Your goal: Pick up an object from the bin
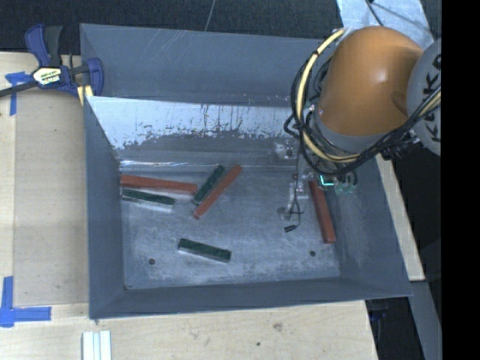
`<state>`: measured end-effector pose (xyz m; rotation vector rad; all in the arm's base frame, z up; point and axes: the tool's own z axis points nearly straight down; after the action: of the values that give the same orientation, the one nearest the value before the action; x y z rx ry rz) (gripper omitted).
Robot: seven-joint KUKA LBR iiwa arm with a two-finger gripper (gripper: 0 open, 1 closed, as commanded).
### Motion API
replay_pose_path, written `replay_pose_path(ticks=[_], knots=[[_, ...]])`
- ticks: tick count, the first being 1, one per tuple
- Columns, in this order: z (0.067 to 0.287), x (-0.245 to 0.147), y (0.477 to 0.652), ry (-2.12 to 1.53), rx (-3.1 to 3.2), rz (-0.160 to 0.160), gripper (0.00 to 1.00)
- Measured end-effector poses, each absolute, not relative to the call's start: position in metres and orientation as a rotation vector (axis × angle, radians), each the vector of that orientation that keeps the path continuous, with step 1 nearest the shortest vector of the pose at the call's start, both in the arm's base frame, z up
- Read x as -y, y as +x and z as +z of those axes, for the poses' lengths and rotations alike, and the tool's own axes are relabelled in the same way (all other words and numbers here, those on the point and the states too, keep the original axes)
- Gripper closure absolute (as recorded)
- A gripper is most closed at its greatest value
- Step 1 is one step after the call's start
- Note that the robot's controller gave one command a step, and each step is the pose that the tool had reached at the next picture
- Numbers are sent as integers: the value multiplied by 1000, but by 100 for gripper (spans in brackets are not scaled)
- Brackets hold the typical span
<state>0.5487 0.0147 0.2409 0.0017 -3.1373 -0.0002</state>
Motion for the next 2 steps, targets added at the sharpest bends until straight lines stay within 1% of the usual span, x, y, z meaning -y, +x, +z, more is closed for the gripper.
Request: replay_pose_path(ticks=[1,2], knots=[[242,-16,550,3,3149,0,0],[174,-43,547,64,3149,0,0]])
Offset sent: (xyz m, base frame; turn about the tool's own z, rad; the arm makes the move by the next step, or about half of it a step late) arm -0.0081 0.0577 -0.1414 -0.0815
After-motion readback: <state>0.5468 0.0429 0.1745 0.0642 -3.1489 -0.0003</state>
